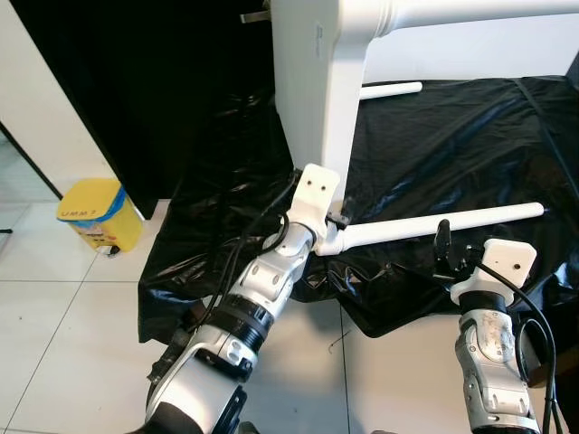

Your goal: Building children table

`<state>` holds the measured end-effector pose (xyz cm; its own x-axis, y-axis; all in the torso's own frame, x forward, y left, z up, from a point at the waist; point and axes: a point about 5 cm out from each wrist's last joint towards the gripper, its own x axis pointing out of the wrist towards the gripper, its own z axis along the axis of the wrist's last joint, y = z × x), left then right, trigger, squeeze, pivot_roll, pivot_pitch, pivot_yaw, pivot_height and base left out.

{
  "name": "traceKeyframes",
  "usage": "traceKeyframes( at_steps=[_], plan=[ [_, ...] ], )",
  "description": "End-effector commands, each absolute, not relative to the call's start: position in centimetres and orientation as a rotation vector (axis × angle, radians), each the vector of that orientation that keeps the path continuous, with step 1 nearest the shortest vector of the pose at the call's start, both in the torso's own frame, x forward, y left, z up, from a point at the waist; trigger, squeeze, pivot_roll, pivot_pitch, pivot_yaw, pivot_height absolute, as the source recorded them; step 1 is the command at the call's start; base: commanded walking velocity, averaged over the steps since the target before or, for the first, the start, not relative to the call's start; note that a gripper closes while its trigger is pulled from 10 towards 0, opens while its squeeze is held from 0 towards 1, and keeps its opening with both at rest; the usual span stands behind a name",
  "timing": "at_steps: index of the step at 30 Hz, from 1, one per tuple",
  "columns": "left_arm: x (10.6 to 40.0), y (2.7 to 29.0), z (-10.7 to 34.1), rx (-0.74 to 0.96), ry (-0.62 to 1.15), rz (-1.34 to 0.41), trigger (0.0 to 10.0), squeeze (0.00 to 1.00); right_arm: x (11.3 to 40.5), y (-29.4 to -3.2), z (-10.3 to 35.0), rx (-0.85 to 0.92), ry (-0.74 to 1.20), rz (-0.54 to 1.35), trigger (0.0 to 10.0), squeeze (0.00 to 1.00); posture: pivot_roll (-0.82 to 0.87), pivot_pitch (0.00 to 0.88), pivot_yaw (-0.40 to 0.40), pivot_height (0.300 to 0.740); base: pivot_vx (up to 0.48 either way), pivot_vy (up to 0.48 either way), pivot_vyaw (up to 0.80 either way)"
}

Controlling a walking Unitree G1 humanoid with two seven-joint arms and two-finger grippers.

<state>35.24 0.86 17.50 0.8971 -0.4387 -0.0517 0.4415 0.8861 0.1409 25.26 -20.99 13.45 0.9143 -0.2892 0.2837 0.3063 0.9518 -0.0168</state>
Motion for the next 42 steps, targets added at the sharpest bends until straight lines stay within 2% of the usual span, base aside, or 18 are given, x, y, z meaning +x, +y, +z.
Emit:
traceKeyframes(
  at_steps=[1,11,14,16,17,18,20,22,27,30,37,41,42],
  plan=[
    [35.8,1.8,17.6,0.182,0.002,-0.265,10.0,0.0,25.3,-20.7,13.5,-0.063,-0.277,-0.307,10.0,0.0,-0.22,0.058,0.074,0.74,0.0,0.0,0.0],
    [36.1,3.1,17.7,0.191,-0.012,-0.212,10.0,0.0,25.6,-20.4,13.5,-0.059,-0.273,-0.3,10.0,0.0,-0.2,0.067,0.067,0.74,0.0,0.0,0.0],
    [36.4,5.2,17.4,0.224,-0.008,-0.161,10.0,0.0,25.8,-20.2,13.6,-0.056,-0.273,-0.293,10.0,0.0,-0.19,0.073,0.061,0.74,0.0,0.0,0.0],
    [36.4,5.2,17.4,0.224,-0.008,-0.161,10.0,0.0,25.8,-20.2,13.6,-0.056,-0.273,-0.293,10.0,0.0,-0.19,0.073,0.061,0.74,0.0,0.0,0.0],
    [36.5,6.6,17.3,0.243,-0.009,-0.137,10.0,0.0,26.0,-20.1,13.6,-0.054,-0.272,-0.289,10.0,0.0,-0.18,0.075,0.061,0.74,0.0,0.0,0.0],
    [36.5,6.6,17.3,0.243,-0.009,-0.137,10.0,0.0,26.0,-20.1,13.6,-0.054,-0.272,-0.289,10.0,0.0,-0.18,0.075,0.061,0.74,0.0,0.0,0.0],
    [36.4,10.1,17.0,0.287,0.001,-0.094,10.0,0.0,26.4,-19.7,13.5,-0.049,-0.266,-0.263,10.0,0.0,-0.15,0.087,0.05,0.74,0.0,0.0,0.0],
    [36.4,10.1,17.0,0.287,0.001,-0.094,10.0,0.0,26.4,-19.7,13.5,-0.049,-0.266,-0.263,10.0,0.0,-0.15,0.087,0.05,0.74,0.0,0.0,0.0],
    [35.4,13.5,17.3,0.322,0.005,-0.052,10.0,0.0,27.0,-19.0,13.5,-0.046,-0.259,-0.217,10.0,0.0,-0.13,0.098,0.03,0.74,0.0,0.0,0.0],
    [35.0,14.2,17.3,0.321,0.008,-0.044,10.0,0.0,27.2,-18.8,13.6,-0.045,-0.259,-0.203,10.0,0.0,-0.12,0.102,0.022,0.74,0.0,0.0,0.0],
    [34.0,13.6,17.3,0.286,0.001,-0.083,10.0,0.0,27.7,-18.5,13.7,-0.044,-0.258,-0.182,10.0,0.0,-0.11,0.107,0.008,0.74,0.0,0.0,0.0],
    [33.2,11.3,18.0,0.2,-0.041,-0.211,10.0,0.0,28.1,-18.4,13.8,-0.045,-0.261,-0.166,10.0,0.0,-0.1,0.112,-0.001,0.74,0.0,0.0,0.0],
    [33.0,11.0,18.0,0.19,-0.039,-0.225,10.0,0.06,28.2,-18.3,13.9,-0.046,-0.263,-0.163,10.0,0.0,-0.11,0.115,0.0,0.74,0.0,0.0,0.0]
  ],
)
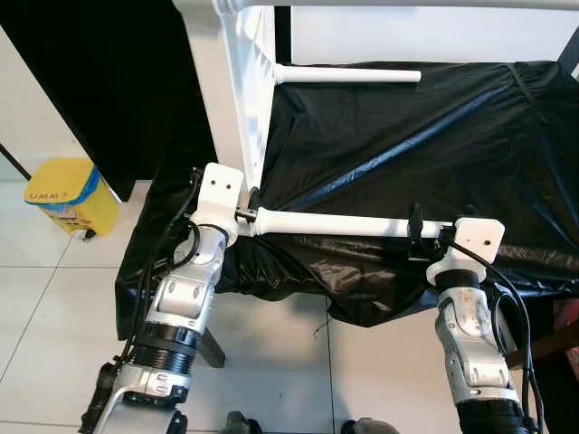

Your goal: Building children table

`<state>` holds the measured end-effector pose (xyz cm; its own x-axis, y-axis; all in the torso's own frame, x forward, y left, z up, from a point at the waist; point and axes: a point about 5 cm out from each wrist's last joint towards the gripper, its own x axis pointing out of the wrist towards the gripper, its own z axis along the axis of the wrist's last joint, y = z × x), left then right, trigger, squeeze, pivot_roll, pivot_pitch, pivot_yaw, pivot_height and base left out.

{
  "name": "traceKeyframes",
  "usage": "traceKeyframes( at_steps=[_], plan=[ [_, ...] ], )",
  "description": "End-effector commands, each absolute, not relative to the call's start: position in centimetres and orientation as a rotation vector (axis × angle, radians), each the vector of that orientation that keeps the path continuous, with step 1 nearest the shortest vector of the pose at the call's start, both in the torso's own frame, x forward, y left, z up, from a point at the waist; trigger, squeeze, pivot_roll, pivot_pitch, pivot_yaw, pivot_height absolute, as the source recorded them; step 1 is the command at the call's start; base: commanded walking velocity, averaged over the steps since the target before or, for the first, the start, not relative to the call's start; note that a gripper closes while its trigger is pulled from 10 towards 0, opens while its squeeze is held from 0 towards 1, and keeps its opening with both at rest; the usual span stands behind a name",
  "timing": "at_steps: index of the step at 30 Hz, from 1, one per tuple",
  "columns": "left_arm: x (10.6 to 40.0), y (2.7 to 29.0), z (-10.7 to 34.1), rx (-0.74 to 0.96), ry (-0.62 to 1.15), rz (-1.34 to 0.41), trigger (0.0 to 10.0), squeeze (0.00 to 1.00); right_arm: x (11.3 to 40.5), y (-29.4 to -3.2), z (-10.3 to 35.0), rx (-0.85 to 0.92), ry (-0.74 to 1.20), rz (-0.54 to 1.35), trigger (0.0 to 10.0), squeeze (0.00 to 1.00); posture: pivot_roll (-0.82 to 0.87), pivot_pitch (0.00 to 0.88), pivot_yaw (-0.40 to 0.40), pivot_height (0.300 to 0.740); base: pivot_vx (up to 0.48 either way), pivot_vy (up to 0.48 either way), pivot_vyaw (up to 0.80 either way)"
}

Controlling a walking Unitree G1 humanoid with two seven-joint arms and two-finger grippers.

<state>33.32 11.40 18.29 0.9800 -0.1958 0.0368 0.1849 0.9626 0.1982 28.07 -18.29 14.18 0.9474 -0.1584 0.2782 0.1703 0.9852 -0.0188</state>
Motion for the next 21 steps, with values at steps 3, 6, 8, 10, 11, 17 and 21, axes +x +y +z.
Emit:
traceKeyframes(
  at_steps=[3,6,8,10,11,17,21],
  plan=[
    [32.7,10.7,18.0,0.166,-0.029,-0.224,10.0,1.0,28.3,-18.3,14.0,-0.046,-0.266,-0.162,10.0,0.0,-0.11,0.118,0.004,0.74,0.0,0.0,0.0],
    [32.5,10.9,18.1,0.15,-0.022,-0.2,10.0,1.0,28.3,-18.4,14.1,-0.047,-0.269,-0.164,10.0,0.0,-0.11,0.12,0.007,0.74,0.0,0.0,0.0],
    [32.2,11.1,18.1,0.155,-0.014,-0.183,10.0,1.0,28.3,-18.5,14.1,-0.048,-0.269,-0.167,10.0,0.0,-0.11,0.122,0.009,0.74,0.0,0.0,0.0],
    [31.6,11.5,18.1,0.172,0.017,-0.138,10.0,1.0,28.2,-18.5,14.0,-0.047,-0.268,-0.171,10.0,0.0,-0.11,0.125,0.01,0.74,0.0,0.0,0.0],
    [31.3,11.7,18.1,0.185,0.027,-0.114,10.0,0.92,28.2,-18.5,13.9,-0.046,-0.267,-0.172,10.0,0.0,-0.1,0.127,0.009,0.74,0.0,0.0,0.0],
    [29.8,12.5,18.6,0.179,0.014,-0.071,10.0,0.0,28.5,-18.2,13.8,-0.038,-0.266,-0.163,10.0,0.0,-0.09,0.127,0.002,0.74,0.0,0.0,0.0],
    [28.8,12.8,19.4,0.168,-0.021,-0.07,10.0,0.0,28.8,-17.9,13.9,-0.034,-0.266,-0.144,10.0,0.0,-0.07,0.127,-0.015,0.74,0.0,0.0,0.0]
  ],
)
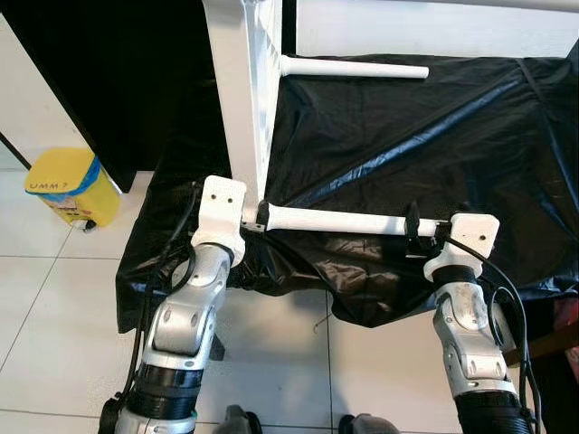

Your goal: Building children table

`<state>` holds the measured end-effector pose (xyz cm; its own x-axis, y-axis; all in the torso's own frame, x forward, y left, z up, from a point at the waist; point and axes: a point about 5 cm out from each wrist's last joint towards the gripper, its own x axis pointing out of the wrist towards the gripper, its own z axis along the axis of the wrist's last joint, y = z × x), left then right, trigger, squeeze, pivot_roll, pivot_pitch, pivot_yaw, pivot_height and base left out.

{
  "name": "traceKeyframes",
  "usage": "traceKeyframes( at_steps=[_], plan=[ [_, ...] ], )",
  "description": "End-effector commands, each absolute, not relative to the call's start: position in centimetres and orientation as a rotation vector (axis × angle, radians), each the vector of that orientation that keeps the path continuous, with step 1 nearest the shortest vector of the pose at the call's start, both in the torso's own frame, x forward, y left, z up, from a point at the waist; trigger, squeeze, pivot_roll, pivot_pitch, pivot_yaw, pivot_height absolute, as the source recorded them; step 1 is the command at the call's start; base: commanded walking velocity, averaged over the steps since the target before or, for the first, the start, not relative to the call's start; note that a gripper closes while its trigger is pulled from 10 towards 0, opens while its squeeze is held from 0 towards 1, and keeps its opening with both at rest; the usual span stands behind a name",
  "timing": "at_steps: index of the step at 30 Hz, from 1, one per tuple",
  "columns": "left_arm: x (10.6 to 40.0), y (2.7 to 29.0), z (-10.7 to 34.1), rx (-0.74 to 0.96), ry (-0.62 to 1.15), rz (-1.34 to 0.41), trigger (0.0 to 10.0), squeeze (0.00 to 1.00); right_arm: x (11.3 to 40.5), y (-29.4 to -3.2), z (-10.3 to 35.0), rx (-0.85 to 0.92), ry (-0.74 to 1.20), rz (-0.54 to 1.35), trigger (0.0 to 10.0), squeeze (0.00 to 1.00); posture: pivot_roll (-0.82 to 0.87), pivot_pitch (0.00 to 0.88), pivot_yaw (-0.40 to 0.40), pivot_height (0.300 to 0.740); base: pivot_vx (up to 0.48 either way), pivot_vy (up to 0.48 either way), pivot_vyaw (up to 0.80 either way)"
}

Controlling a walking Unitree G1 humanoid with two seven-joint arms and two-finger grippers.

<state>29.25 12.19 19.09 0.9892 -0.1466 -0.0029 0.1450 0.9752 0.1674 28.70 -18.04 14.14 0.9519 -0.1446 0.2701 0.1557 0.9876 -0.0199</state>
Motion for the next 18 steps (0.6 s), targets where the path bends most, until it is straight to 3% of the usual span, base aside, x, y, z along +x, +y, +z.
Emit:
traceKeyframes(
  at_steps=[1,5,9,18],
  plan=[
    [28.8,12.8,19.4,0.168,-0.021,-0.07,10.0,0.0,28.8,-17.9,13.9,-0.034,-0.266,-0.144,10.0,0.0,-0.07,0.127,-0.015,0.74,0.0,0.0,0.0],
    [27.8,12.5,20.1,0.187,-0.076,-0.118,10.0,0.0,29.0,-17.7,13.9,-0.036,-0.267,-0.126,10.0,0.0,-0.05,0.124,-0.027,0.74,0.0,0.0,0.0],
    [25.3,10.1,21.0,0.13,-0.14,-0.34,10.0,0.0,29.8,-17.0,14.0,-0.035,-0.263,-0.08,10.0,0.0,-0.02,0.115,-0.055,0.74,0.0,0.0,0.0],
    [22.7,8.3,19.6,0.129,-0.162,-0.564,10.0,0.0,30.4,-15.9,14.5,-0.039,-0.277,-0.022,10.0,0.0,-0.02,0.101,-0.065,0.74,0.0,0.0,0.0]
  ],
)
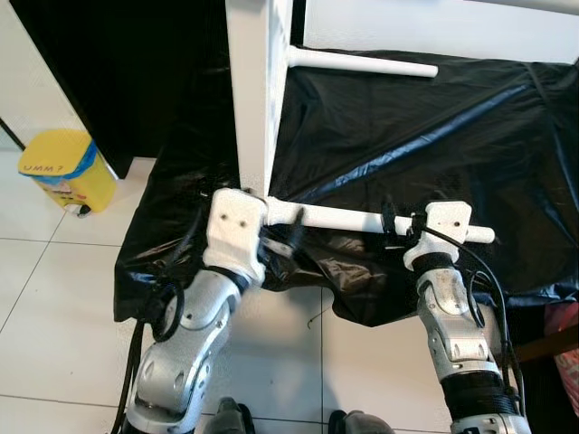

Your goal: Building children table

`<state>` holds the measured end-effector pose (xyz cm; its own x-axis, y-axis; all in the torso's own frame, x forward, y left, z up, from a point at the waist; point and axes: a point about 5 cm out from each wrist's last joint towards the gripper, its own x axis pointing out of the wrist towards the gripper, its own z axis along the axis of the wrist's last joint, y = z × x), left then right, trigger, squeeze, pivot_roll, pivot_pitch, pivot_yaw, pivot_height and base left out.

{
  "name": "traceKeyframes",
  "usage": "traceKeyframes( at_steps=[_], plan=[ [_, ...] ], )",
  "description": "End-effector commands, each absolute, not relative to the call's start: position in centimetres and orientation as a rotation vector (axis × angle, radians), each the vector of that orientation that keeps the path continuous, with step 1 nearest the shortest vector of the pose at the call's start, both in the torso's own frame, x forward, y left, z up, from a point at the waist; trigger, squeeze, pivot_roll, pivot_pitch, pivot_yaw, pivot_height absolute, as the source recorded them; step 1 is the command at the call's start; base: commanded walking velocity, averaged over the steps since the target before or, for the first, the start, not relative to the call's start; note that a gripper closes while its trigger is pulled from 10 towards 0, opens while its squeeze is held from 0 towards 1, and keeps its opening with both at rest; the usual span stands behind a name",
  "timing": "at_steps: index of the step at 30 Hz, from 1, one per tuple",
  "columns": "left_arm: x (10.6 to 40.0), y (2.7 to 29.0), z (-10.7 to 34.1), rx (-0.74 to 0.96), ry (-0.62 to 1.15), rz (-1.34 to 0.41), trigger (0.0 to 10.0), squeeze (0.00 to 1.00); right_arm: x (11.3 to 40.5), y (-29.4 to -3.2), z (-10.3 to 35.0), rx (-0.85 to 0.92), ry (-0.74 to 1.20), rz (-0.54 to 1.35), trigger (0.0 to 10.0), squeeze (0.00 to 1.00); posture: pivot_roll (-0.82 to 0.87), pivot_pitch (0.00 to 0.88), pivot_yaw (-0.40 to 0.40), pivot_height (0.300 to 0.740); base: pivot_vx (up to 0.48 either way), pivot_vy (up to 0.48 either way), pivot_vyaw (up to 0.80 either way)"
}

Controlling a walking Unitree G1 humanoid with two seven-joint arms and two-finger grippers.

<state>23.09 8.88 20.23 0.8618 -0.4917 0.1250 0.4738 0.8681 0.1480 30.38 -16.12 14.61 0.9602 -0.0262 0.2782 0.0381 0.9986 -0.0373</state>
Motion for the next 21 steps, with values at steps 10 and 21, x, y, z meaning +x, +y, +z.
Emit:
traceKeyframes(
  at_steps=[10,21],
  plan=[
    [24.6,7.9,16.9,0.168,-0.156,-0.503,10.0,0.0,29.4,-15.5,13.8,-0.044,-0.263,-0.035,10.0,0.0,-0.09,0.054,-0.027,0.74,0.0,0.0,0.0],
    [26.5,9.7,15.4,0.027,-0.145,-0.474,10.0,0.0,27.7,-15.7,11.9,-0.094,-0.233,-0.063,10.0,0.0,-0.13,0.027,0.02,0.74,0.0,0.0,0.0]
  ],
)
